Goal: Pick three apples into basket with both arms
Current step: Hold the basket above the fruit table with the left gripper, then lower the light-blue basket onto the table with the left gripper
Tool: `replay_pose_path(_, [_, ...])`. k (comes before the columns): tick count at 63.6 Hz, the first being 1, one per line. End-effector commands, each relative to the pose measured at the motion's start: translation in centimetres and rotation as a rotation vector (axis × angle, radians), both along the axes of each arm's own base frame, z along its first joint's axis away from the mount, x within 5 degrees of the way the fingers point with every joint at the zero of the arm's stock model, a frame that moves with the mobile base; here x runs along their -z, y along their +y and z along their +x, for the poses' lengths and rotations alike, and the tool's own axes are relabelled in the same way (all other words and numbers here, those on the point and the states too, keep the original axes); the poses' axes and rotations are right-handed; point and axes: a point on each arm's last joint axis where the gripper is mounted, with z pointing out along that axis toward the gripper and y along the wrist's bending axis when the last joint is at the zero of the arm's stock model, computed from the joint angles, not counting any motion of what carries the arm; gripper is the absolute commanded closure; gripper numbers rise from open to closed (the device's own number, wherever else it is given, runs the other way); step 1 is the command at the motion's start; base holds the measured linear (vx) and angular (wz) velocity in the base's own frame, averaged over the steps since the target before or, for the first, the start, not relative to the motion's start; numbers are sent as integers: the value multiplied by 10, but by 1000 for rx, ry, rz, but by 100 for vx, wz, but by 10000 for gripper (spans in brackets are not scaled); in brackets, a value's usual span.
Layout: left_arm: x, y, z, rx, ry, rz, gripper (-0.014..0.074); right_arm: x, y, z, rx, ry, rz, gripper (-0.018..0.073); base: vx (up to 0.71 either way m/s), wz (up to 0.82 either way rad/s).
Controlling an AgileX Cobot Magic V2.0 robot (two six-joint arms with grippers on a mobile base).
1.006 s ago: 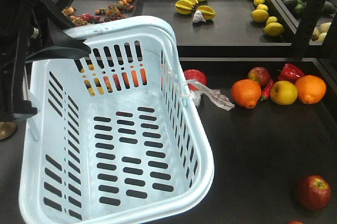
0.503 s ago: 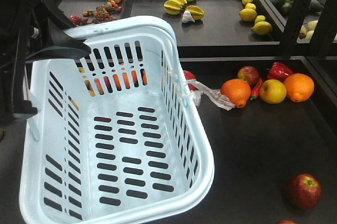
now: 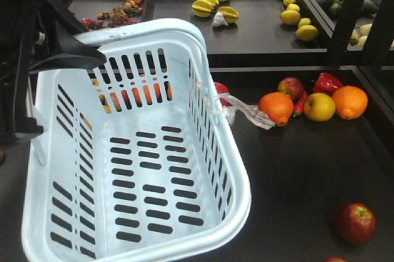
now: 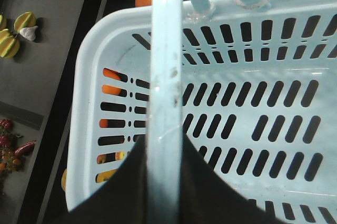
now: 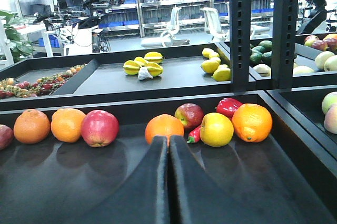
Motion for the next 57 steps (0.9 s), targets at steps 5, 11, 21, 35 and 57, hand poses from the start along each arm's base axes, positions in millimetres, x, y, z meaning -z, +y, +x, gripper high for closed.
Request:
replay_pose_path(5, [-18, 6, -8, -1, -73, -82, 603, -2, 0, 0, 5, -71, -12, 568, 0, 0])
replay_pose_path(11, [-18, 6, -8, 0, -73, -83, 603, -2, 0, 0, 5, -71, -12, 568, 0, 0])
replay_pose_path(21, [-18, 6, -8, 0, -73, -82, 603, -2, 0, 0, 5, -71, -12, 568, 0, 0])
replay_pose_path(35, [-18, 6, -8, 0, -73, -82, 603, -2, 0, 0, 5, -71, -12, 568, 0, 0])
replay_pose_path(57, [-4, -12, 11, 2, -39, -53, 603, -2, 0, 0, 5, -71, -12, 568, 0, 0])
